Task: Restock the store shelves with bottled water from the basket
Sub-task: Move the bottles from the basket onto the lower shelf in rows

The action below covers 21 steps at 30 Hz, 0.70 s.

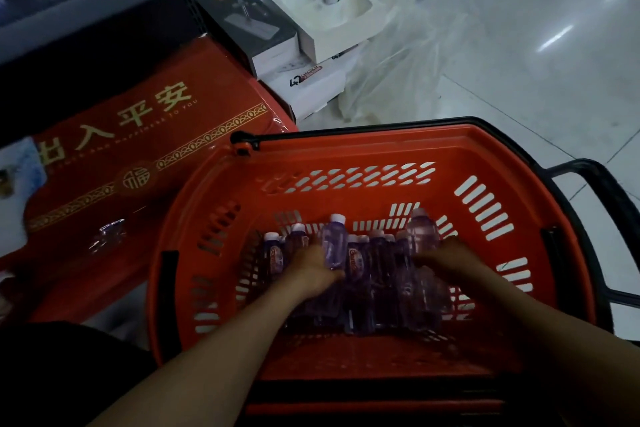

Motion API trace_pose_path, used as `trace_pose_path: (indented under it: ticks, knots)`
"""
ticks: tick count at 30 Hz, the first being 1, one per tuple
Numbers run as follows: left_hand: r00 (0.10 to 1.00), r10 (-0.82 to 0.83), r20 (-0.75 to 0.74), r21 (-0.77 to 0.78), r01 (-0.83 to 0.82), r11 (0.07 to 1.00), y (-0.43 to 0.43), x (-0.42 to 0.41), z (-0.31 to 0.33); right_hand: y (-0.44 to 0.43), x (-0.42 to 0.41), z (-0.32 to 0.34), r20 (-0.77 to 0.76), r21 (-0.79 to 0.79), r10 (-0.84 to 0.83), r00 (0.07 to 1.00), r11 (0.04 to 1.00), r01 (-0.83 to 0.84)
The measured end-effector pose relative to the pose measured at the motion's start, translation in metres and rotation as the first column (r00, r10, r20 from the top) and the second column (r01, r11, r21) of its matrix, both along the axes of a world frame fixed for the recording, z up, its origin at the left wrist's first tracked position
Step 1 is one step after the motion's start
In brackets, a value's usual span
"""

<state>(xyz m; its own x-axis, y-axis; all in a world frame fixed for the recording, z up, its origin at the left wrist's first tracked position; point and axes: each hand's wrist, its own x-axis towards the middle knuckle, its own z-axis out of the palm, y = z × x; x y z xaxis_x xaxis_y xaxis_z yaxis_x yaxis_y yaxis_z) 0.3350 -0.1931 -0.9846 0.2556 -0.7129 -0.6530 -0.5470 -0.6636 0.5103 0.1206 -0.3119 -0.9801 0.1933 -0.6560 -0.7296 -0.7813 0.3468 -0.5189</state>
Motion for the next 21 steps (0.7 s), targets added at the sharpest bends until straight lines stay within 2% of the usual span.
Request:
trace_pose_path:
  ticks: [2,4,6,8,10,12,15,18,21]
  knots:
    - [0.999,-0.038,-0.009,-0.012,0.038,0.999,0.000,-0.006,-0.001,0.005,0.010,0.003,0.197,0.117,-0.037,0.980,0.993,0.014]
    - [1.000,-0.012,0.026,-0.015,0.013,1.000,0.002,-0.013,-0.003,0.013,0.021,-0.001,0.277,0.156,0.002,0.961,0.987,-0.047]
    - [0.996,0.079,0.038,0.037,-0.081,0.996,0.004,-0.017,-0.003,0.019,0.026,-0.012,0.183,-0.032,0.174,0.968,0.985,-0.171]
    - [0.992,0.126,0.012,0.092,-0.127,0.988,0.004,-0.018,-0.004,0.018,0.026,-0.015,0.052,-0.252,0.292,0.955,0.929,-0.271]
    - [0.985,0.169,-0.039,0.092,-0.165,0.982,0.003,-0.017,-0.005,0.020,0.031,-0.013,0.040,-0.295,0.314,0.949,0.911,-0.289]
    - [0.967,0.240,-0.087,0.072,-0.234,0.970,0.002,-0.016,-0.005,0.024,0.041,-0.017,0.044,-0.253,0.306,0.951,0.924,-0.286]
    - [0.933,0.319,-0.169,0.111,-0.304,0.946,0.003,-0.012,-0.008,0.034,0.052,-0.025,-0.005,-0.215,0.394,0.919,0.897,-0.386]
    - [0.879,0.393,-0.270,0.164,-0.361,0.918,0.003,-0.007,0.000,0.030,0.053,-0.024,0.081,-0.160,0.426,0.901,0.898,-0.410]
    - [0.834,0.456,-0.309,0.191,-0.416,0.889,0.000,-0.003,0.004,0.028,0.050,-0.022,0.175,-0.050,0.376,0.910,0.926,-0.373]
